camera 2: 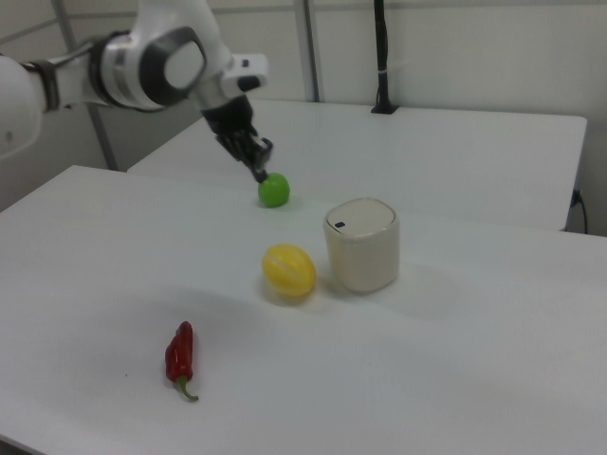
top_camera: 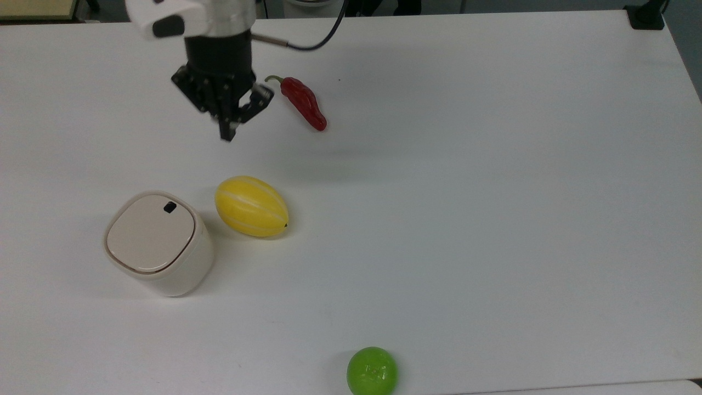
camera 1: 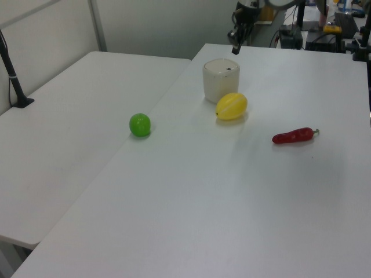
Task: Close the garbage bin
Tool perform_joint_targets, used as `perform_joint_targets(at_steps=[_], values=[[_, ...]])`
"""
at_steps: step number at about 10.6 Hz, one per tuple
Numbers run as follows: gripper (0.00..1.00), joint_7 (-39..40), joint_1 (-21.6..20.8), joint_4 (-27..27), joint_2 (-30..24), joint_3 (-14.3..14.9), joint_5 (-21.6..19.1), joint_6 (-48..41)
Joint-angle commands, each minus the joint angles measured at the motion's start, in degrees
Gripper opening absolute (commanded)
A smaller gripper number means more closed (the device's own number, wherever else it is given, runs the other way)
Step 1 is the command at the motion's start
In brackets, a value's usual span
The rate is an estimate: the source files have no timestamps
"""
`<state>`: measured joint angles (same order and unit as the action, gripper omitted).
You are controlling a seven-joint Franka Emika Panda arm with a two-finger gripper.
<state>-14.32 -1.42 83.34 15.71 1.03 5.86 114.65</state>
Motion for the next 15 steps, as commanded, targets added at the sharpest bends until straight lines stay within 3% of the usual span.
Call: perform_joint_targets(at_steps=[1, 3, 5, 7, 8, 9, 10, 11, 15], values=[[0.00, 3.0, -3.9, 2.3, -5.0, 0.5, -0.9, -10.7], [0.00, 8.3, -6.0, 3.1, -6.6, 0.5, -1.3, -15.8], [0.00, 15.0, -6.1, 6.0, -11.8, 0.6, -2.8, -19.4], [0.03, 15.8, -5.4, 9.3, -16.0, 0.6, -2.8, -19.6], [0.16, 15.6, -5.3, 9.4, -16.4, 1.1, -2.9, -20.2], [0.52, 15.6, -5.3, 9.1, -16.3, 1.2, -3.0, -21.3], [0.94, 15.5, -5.3, 9.0, -16.4, 1.3, -3.0, -21.6], [1.00, 15.7, -5.3, 8.9, -16.4, 1.3, -2.9, -22.4], [1.00, 15.8, -4.6, 8.9, -17.3, 1.3, -2.8, -23.9]])
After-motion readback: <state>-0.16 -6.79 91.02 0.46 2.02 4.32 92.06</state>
